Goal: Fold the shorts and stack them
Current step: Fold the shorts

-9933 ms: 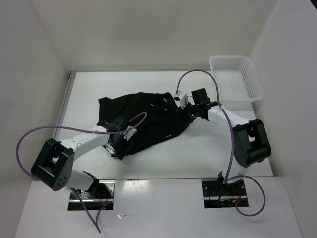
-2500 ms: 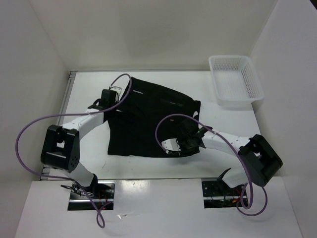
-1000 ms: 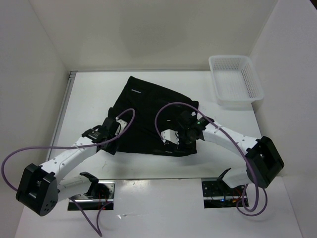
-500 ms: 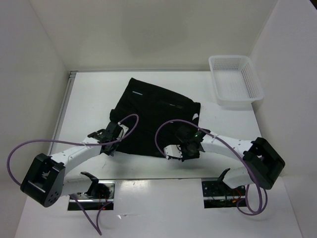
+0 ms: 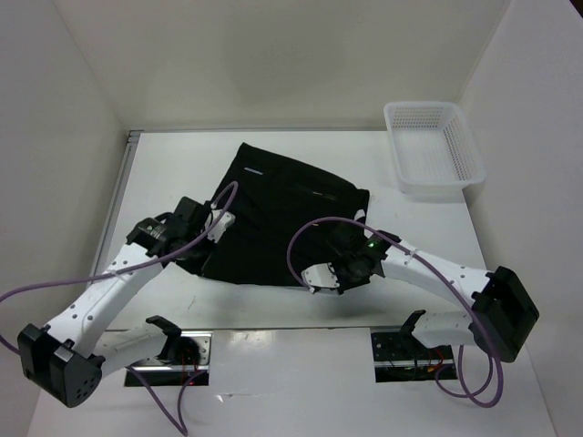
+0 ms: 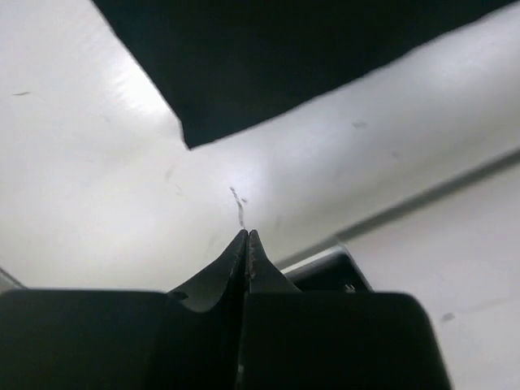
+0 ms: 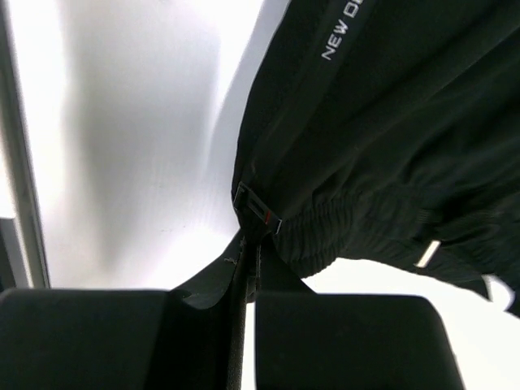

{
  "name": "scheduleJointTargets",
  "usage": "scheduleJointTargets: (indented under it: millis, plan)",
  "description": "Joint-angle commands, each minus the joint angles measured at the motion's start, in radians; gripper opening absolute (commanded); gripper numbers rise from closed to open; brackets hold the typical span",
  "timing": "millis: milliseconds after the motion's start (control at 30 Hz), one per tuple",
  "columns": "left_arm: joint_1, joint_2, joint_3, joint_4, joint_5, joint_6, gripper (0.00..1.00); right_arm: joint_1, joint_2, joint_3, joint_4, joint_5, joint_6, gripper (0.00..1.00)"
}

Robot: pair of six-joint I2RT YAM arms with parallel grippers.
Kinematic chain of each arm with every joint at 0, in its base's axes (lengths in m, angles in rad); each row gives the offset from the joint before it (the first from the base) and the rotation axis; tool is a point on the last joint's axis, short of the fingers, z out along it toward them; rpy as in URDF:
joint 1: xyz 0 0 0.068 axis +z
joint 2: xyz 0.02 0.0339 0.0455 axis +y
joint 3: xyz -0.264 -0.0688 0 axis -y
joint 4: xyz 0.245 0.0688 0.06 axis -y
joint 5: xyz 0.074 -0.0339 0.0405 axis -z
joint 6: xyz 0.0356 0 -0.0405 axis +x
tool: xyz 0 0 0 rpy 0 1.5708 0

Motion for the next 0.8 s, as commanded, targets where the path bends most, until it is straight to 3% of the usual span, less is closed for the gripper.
scheduleJointTargets:
  millis: [0,67,133,233,267,333,367,500,667,767]
  plan:
    - [-0.003,-0.034,0.057,-0.249,0.176,0.003,0.00,0.008,-0.035,0.062,-0.086,-0.094,-0.068,0.00]
    - [-0.003,-0.061,-0.062,-0.122,0.105,0.003,0.06,0.017,-0.035,0.063,-0.062,-0.094,-0.009,0.00]
    - [-0.003,-0.087,-0.161,0.044,-0.085,0.003,0.30,0.017,-0.035,0.063,-0.037,-0.082,0.006,0.00]
    - [-0.003,-0.098,-0.345,0.308,-0.274,0.003,0.40,0.017,-0.035,0.040,0.000,-0.059,-0.004,0.00]
    - [-0.003,-0.098,-0.368,0.360,-0.275,0.003,0.57,0.017,-0.022,0.029,0.014,-0.047,-0.004,0.00]
    - [-0.003,-0.107,-0.391,0.473,-0.266,0.003,0.83,0.017,-0.022,0.029,0.034,-0.047,-0.004,0.00]
    - [-0.003,-0.091,-0.391,0.500,-0.266,0.003,0.86,0.017,-0.022,0.029,0.043,-0.047,-0.004,0.00]
    - [-0.003,0.020,-0.341,0.505,-0.224,0.003,0.86,0.017,-0.031,0.007,0.043,-0.057,0.006,0.00]
    - [-0.003,0.041,-0.381,0.558,-0.183,0.003,0.86,0.017,-0.031,-0.014,0.063,-0.057,0.006,0.00]
    - [-0.003,0.077,-0.401,0.570,-0.183,0.003,0.80,0.017,-0.031,-0.014,0.074,-0.057,0.006,0.00]
